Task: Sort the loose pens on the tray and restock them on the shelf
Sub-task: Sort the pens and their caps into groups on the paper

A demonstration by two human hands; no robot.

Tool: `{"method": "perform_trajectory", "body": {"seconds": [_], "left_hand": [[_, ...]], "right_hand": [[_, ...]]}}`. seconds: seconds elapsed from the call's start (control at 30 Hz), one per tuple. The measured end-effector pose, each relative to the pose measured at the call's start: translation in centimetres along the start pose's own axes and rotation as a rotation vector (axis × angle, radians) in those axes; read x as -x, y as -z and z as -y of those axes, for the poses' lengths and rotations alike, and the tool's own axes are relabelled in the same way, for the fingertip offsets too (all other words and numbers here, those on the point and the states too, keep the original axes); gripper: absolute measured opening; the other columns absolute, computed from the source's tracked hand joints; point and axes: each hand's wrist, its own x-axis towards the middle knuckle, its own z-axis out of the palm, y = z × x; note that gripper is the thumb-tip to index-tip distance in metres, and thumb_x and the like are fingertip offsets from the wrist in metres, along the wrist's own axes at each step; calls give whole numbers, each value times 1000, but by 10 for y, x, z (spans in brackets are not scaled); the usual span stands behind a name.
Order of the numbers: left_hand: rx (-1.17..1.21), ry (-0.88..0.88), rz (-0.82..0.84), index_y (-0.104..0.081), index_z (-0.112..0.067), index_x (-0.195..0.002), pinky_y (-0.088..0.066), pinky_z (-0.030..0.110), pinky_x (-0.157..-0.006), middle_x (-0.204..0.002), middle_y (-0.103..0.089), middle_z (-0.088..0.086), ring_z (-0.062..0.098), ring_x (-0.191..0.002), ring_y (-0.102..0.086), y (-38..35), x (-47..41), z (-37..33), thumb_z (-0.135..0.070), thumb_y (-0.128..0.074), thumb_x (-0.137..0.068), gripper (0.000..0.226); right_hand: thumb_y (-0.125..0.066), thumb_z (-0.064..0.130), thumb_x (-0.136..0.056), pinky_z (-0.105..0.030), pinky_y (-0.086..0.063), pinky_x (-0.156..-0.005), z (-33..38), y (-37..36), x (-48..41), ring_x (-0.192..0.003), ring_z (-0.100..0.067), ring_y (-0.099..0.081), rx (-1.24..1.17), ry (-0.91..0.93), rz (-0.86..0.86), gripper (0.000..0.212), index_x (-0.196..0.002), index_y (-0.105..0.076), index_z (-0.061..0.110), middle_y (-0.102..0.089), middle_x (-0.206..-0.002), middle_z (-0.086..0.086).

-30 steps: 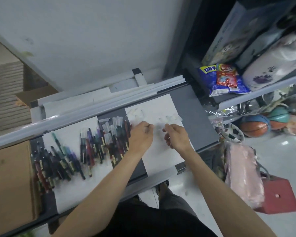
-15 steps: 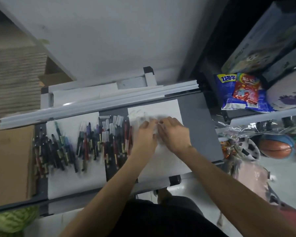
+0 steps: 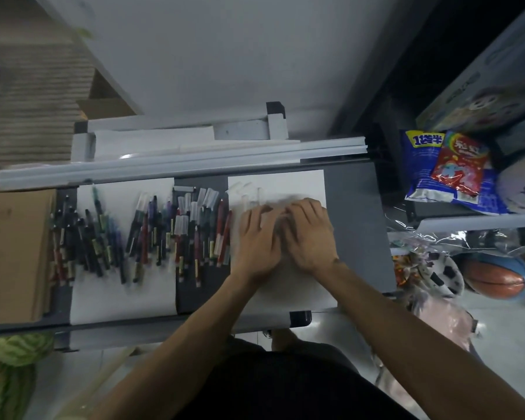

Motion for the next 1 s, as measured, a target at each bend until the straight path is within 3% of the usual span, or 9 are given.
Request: {"method": "perform_trajectory", "body": {"seconds": [0.1,0.23,0.37,0.5,0.67,0.83,1.0], "left_hand": [[23,-15,14,-49,-14,-145,-30,49,-118,-146,-46,13,33,-138,-41,1,2,-1,-16,-57,-91,54],[18,-24,-16,-46,-17,-148,-34,46,-116,-149,-46,7,31,-139,-41,9,1,-6,-17,-58,-88,60],[43,-36,-130,-53,-18,-145,-33,46,-117,-147,-51,2,26,-139,-44,22,-1,-10,-19,-57,-94,51],[61,16,-240,-57,-16,-141,-39,45,-116,-145,-53,4,24,-137,-43,44,-8,-6,-14,-60,-94,47],[-76,169,-52,-39,-21,-157,-18,48,-128,-169,-26,11,32,-157,-17,51,-28,4,-34,-56,-102,59],[-140,108,3,-32,-22,-159,-16,48,-129,-173,-16,8,27,-161,-5,36,-17,0,-37,-43,-105,58],[-60,113,-8,-34,-17,-159,-12,44,-130,-171,-20,9,23,-160,-6,25,-9,-13,-31,-48,-103,59]], "right_hand": [[-52,21,-99,-40,-46,-103,1,4,0,-115,-28,-53,-139,-45,-35,26,-115,-64,4,-62,-118,-11],[-52,12,-101,-26,-44,-102,9,14,2,-117,-17,-54,-338,-200,-158,20,-113,-67,8,-62,-120,-3],[-54,12,-104,-31,-46,-103,12,29,7,-120,-13,-54,-474,-414,-224,16,-115,-67,16,-62,-123,4],[-48,35,-101,-38,-39,-112,-6,37,26,-131,-20,-45,-291,-284,-36,41,-134,-57,14,-51,-145,-1],[-46,61,-102,-40,-25,-125,-7,34,43,-153,-22,-23,-125,-251,172,66,-156,-32,25,-22,-168,3],[-32,64,-106,-39,-2,-130,3,22,48,-157,-11,17,-85,-271,264,81,-166,1,21,13,-173,6],[-19,61,-107,-43,-1,-130,10,15,44,-157,-14,19,-15,-252,268,79,-165,5,14,16,-173,0]]}}
